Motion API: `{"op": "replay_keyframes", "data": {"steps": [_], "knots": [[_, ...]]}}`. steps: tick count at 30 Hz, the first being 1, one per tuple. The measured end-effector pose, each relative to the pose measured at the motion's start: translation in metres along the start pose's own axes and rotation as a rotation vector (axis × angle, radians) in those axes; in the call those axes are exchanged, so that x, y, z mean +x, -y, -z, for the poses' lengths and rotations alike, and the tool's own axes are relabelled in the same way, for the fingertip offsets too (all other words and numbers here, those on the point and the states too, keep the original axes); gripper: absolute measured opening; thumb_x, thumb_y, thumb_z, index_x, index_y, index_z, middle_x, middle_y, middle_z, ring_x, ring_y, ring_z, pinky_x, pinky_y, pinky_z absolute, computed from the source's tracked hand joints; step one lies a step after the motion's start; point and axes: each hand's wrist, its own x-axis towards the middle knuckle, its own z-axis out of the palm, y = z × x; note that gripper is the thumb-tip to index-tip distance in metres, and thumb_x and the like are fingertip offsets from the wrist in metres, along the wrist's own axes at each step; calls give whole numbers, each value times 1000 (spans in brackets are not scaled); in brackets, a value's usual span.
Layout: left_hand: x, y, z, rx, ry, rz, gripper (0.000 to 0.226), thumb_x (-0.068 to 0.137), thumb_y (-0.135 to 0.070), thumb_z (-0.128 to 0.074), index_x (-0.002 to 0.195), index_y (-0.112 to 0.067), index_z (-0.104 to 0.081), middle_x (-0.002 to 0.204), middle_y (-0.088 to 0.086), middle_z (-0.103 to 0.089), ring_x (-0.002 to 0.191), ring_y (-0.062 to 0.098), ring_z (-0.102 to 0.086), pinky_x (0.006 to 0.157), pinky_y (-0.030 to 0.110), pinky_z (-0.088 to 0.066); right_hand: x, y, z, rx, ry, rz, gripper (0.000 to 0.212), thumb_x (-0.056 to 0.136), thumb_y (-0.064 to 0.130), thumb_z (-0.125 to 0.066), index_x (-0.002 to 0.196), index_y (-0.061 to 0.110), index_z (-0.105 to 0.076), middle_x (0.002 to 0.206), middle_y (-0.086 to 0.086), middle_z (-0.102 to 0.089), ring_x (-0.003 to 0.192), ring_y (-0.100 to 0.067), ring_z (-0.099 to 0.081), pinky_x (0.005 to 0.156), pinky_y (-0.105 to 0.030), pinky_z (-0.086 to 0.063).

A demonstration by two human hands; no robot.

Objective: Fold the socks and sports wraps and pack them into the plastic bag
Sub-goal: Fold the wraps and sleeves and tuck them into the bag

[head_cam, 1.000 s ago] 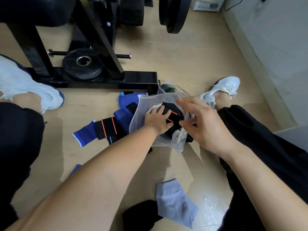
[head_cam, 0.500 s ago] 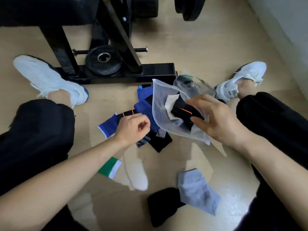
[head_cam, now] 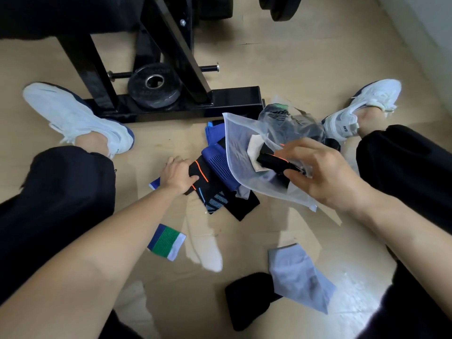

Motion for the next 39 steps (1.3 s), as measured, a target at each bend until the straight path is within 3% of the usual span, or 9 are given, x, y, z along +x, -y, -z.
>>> {"op": "replay_keyframes", "data": {"steps": [4, 10, 16, 19, 22, 26, 31, 34, 39], "knots": [[-22, 8, 24, -242, 23, 100, 15, 90, -34, -71, 97, -21, -69, 100, 4, -67, 96, 29, -62, 80, 39, -53, 0, 7, 2, -57, -81, 57, 31, 85, 9, -70, 116, 16, -70, 120, 1, -60, 105, -29, -57, 95, -41, -46], [-77, 12, 77, -632, 98, 160, 12, 86, -22, -78, 81, -22, -68, 81, -2, -72, 84, 26, -70, 81, 40, -55, -6, 35, -2, 20, -120, 116, 22, 88, 8, -70, 108, 14, -73, 106, 4, -66, 97, -20, -57, 88, -31, -46], [-148, -34, 142, -1058, 139, 145, 11, 93, -14, -70, 102, -8, -72, 92, 5, -77, 74, 9, -71, 65, 23, -57, -19, 54, -30, 449, 18, -132, 32, 86, 10, -75, 111, 28, -67, 108, 2, -68, 94, -11, -65, 79, -19, -53], [-170, -61, 147, -1256, 223, 132, 18, 95, -13, -67, 110, -6, -72, 101, 7, -78, 86, 16, -73, 77, 31, -59, -21, 62, -45, 667, 0, -240, 45, 83, 8, -78, 118, 32, -64, 111, -5, -67, 95, -17, -68, 84, -31, -57], [-179, -81, 135, -1438, 247, 153, 20, 95, -11, -66, 114, -6, -71, 104, 10, -77, 89, 23, -73, 73, 29, -57, -21, 65, -49, 779, -86, -248, 51, 84, 2, -75, 127, 25, -61, 105, -1, -69, 87, -18, -69, 83, -39, -59], [-182, -90, 120, -1516, 236, 176, 23, 96, -12, -65, 119, -8, -69, 107, 9, -77, 99, 31, -73, 84, 39, -56, -20, 66, -48, 829, -136, -271, 43, 86, -6, -70, 118, 22, -62, 89, 16, -68, 72, -2, -63, 68, -23, -53], [-185, -93, 117, -1505, 47, 270, 20, 88, -7, -74, 108, -6, -71, 100, 10, -78, 95, 27, -74, 88, 49, -57, -17, 62, -54, 863, -161, -374, 30, 86, -3, -72, 106, 17, -62, 83, -17, -67, 69, -28, -61, 66, -51, -56], [-189, -95, 119, -1516, -41, 270, 27, 85, -4, -77, 111, -7, -70, 97, 8, -77, 86, 18, -73, 82, 41, -60, -16, 63, -59, 803, -210, -415, 29, 84, -3, -73, 102, 16, -62, 86, -26, -67, 65, -26, -62, 63, -47, -57], [-198, -99, 118, -1308, -179, 43, 30, 81, -3, -80, 107, -16, -74, 89, -5, -76, 74, 8, -70, 74, 23, -58, -17, 63, -66, 684, -244, -397, 28, 81, 1, -77, 104, 12, -64, 81, -14, -71, 67, -28, -68, 62, -42, -58]]}}
